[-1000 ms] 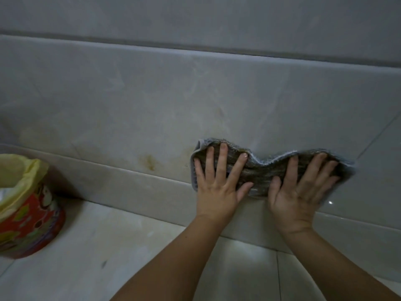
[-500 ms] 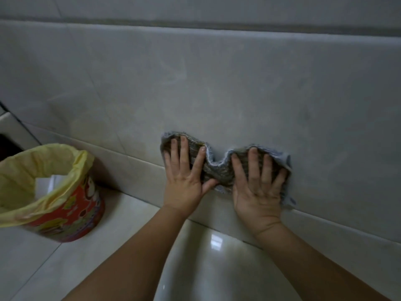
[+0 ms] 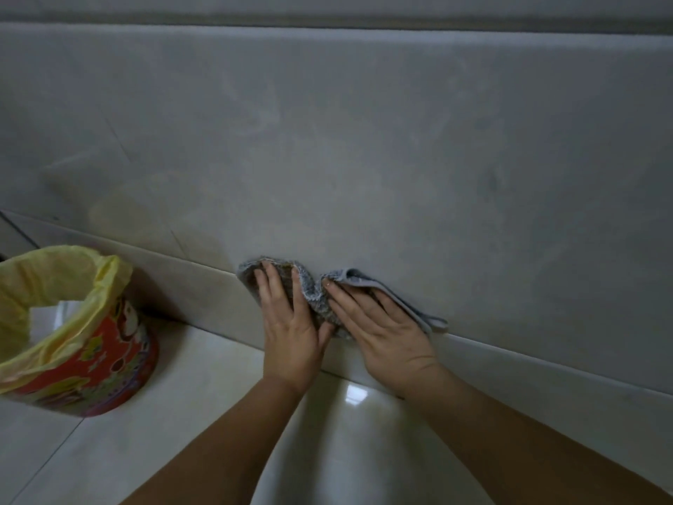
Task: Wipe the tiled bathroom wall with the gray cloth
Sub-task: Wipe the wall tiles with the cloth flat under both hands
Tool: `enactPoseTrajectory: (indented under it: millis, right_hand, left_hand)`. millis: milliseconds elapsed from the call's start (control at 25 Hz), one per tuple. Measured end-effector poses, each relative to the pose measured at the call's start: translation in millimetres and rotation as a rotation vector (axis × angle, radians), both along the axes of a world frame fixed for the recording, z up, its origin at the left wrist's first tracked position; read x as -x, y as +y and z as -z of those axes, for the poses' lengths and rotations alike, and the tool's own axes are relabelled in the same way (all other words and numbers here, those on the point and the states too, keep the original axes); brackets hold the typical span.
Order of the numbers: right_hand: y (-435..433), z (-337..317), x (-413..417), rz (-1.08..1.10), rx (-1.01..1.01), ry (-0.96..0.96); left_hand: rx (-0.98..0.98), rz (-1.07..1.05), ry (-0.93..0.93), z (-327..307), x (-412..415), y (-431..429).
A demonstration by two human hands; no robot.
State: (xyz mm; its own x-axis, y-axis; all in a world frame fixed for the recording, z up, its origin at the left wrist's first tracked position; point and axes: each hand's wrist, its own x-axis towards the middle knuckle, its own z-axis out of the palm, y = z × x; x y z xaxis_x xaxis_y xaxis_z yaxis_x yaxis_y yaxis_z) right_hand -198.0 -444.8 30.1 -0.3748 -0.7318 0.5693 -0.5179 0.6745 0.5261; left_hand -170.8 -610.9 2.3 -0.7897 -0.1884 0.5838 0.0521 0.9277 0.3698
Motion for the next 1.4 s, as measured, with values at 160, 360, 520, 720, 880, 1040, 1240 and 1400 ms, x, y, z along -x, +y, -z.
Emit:
enactPoseTrajectory:
  millis: [160, 360, 520, 720, 880, 1040, 1240, 1400]
  right_hand:
    - [50.8, 1.0, -9.2, 0.010, 0.029, 0.005]
    - [130.5, 5.1, -23.7, 0.084, 0.063, 0.043]
    - [194.9, 3.4, -34.8, 0.149, 0.056, 0.082]
    - [259.2, 0.4, -46.7, 0.190, 0.065, 0.111]
    - [269.1, -26.3, -45.7, 0.222, 0.150, 0.142]
    - [253.5, -89.2, -36.3, 0.231, 0.408, 0.201]
    - [221.8, -119.7, -30.5, 0.265, 0.566, 0.209]
    - [210.9, -57.2, -33.3, 0.272, 0.369, 0.211]
  left_hand:
    - [0.009, 0.045, 0.000, -2.9, -5.4, 47.3]
    - [0.043, 0.124, -0.009, -7.9, -12.8, 124.2]
    - [0.059, 0.165, 0.010, -6.6, -19.4, 187.3]
    - [0.093, 0.232, 0.084, -10.8, -25.0, 245.6]
    - [0.112, 0.276, 0.141, -40.9, -20.5, 258.9]
    - [0.180, 0.321, 0.246, -117.2, -10.9, 263.2]
    - [0.259, 0.334, 0.353, -151.5, 0.8, 235.8]
    - [0.373, 0.285, 0.307, -79.4, -1.2, 199.0]
